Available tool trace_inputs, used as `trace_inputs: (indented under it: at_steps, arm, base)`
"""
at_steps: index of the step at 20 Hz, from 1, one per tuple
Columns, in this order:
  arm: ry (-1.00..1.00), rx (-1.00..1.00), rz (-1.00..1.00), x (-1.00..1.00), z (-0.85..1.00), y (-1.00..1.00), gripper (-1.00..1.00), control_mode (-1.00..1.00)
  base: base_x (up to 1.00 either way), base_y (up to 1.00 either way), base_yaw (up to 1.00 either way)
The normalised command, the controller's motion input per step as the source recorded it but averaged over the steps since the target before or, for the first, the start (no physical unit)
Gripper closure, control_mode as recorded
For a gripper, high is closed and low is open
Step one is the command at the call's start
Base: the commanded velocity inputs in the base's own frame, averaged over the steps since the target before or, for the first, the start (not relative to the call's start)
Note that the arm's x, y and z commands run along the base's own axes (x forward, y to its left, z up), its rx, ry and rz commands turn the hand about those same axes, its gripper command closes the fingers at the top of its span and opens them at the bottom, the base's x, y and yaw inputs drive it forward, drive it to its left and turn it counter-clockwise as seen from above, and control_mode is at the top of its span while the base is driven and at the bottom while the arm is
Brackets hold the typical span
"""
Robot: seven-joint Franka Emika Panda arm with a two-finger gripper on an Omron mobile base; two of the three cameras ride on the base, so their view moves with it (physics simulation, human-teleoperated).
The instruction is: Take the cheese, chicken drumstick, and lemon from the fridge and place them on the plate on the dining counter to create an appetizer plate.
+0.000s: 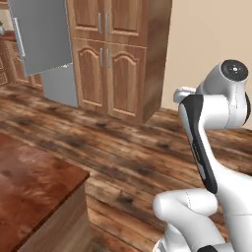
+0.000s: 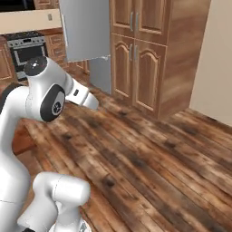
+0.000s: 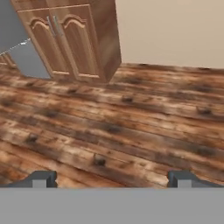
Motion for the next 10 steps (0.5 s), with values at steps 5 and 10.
trace_inputs:
  at_steps: [5,10]
  arm:
    - [0.00,0.00,0.00,0.00,0.00,0.00,-1.00,1.00]
    - [0.00,0.00,0.00,0.00,0.00,0.00,-1.00,1.00]
  base:
    - [1.00,-0.56,0.48]
    - [1.00,-0.53,0.49]
